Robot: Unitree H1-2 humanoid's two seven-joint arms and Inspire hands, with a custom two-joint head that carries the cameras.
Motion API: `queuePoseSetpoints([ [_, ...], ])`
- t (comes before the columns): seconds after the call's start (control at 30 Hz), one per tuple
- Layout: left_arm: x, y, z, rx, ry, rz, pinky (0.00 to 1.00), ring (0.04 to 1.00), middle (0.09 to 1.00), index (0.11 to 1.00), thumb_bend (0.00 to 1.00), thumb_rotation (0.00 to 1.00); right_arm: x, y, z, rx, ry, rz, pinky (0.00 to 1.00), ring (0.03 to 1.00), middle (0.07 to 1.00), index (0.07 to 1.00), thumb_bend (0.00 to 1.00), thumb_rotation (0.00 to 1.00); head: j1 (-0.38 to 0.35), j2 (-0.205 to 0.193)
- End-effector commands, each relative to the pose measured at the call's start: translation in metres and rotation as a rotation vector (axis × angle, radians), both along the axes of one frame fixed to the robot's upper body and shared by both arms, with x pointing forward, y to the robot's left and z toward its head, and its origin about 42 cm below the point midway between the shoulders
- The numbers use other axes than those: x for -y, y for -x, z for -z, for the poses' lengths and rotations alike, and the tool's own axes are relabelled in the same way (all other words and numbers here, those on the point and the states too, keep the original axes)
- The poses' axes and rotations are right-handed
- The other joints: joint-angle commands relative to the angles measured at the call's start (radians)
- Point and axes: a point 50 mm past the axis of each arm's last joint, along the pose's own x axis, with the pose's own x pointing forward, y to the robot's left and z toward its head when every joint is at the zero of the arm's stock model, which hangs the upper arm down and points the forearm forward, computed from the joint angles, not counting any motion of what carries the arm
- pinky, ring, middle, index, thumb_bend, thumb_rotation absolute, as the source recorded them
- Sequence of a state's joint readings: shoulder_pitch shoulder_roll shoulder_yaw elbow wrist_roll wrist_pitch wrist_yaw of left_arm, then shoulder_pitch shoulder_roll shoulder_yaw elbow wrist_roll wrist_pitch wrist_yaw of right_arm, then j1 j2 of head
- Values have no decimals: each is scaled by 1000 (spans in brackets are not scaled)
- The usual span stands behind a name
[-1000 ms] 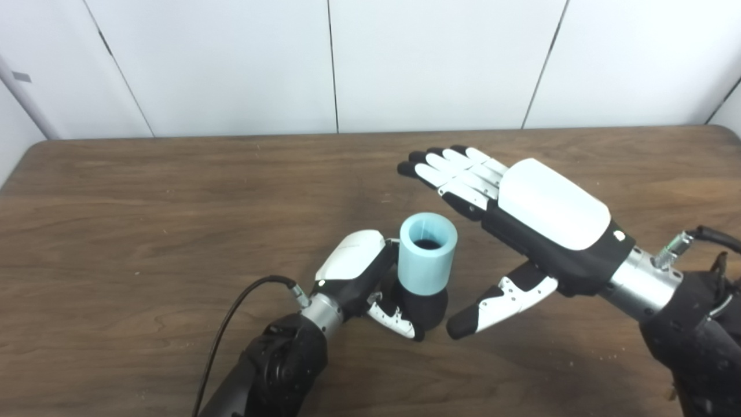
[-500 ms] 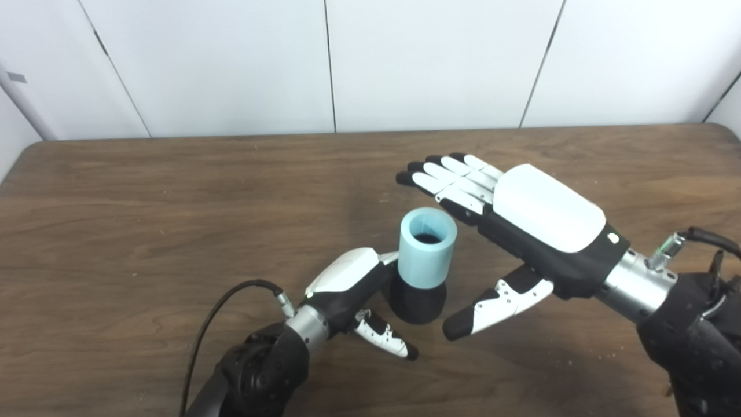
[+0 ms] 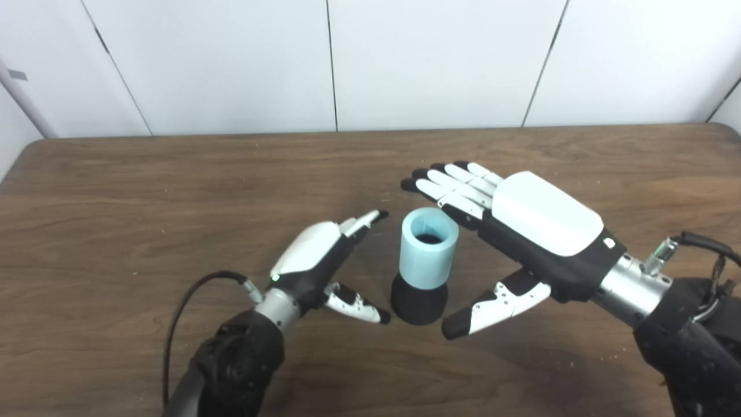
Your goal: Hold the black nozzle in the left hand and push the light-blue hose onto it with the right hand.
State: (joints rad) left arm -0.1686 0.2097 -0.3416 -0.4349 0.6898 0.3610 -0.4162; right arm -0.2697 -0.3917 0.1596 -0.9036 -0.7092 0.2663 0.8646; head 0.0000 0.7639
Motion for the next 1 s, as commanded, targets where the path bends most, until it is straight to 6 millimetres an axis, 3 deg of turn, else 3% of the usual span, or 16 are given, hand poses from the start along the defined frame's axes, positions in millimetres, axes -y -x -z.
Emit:
queuePoseSetpoints([
  [0.0, -3, -2, -25, 132, 49, 0, 1000, 959, 930, 920, 933, 114, 3, 0, -8, 43, -7, 6, 1000, 1000, 982, 976, 604, 996, 1, 1],
  [0.07, -6, -2, -32, 161, 75, -15, 974, 943, 919, 915, 940, 108, 4, -1, -8, 40, -12, 11, 1000, 1000, 982, 976, 602, 992, 0, 2],
  [0.23, -26, -7, -47, 207, 195, -52, 798, 877, 889, 890, 957, 115, 9, -6, -11, 41, -44, 39, 1000, 1000, 974, 969, 590, 989, 1, 2],
  [0.33, -36, -8, -50, 196, 260, -62, 803, 888, 890, 890, 954, 122, 15, -10, -11, 38, -64, 60, 1000, 1000, 971, 968, 586, 988, 2, 1],
  [0.47, -51, -8, -52, 174, 339, -84, 916, 930, 897, 897, 951, 143, 24, -17, -6, 27, -100, 99, 1000, 1000, 965, 962, 590, 991, 4, -2],
  [0.6, -70, -3, -48, 158, 383, -156, 923, 928, 896, 888, 937, 167, 37, -28, 6, -20, -184, 157, 1000, 1000, 965, 961, 560, 992, 6, -1],
  [0.73, -86, 5, -35, 114, 420, -250, 905, 915, 885, 871, 813, 280, 42, -37, 31, -94, -436, 267, 1000, 1000, 970, 962, 514, 1000, 10, -3],
  [0.8, -92, 9, -29, 94, 429, -286, 891, 905, 883, 868, 731, 310, 42, -39, 41, -110, -539, 315, 936, 980, 972, 961, 482, 1000, 8, -2],
  [0.97, -98, 16, -20, 87, 437, -340, 878, 889, 866, 913, 631, 342, 41, -47, 56, -167, -639, 352, 866, 930, 936, 944, 458, 1000, 4, -1],
])
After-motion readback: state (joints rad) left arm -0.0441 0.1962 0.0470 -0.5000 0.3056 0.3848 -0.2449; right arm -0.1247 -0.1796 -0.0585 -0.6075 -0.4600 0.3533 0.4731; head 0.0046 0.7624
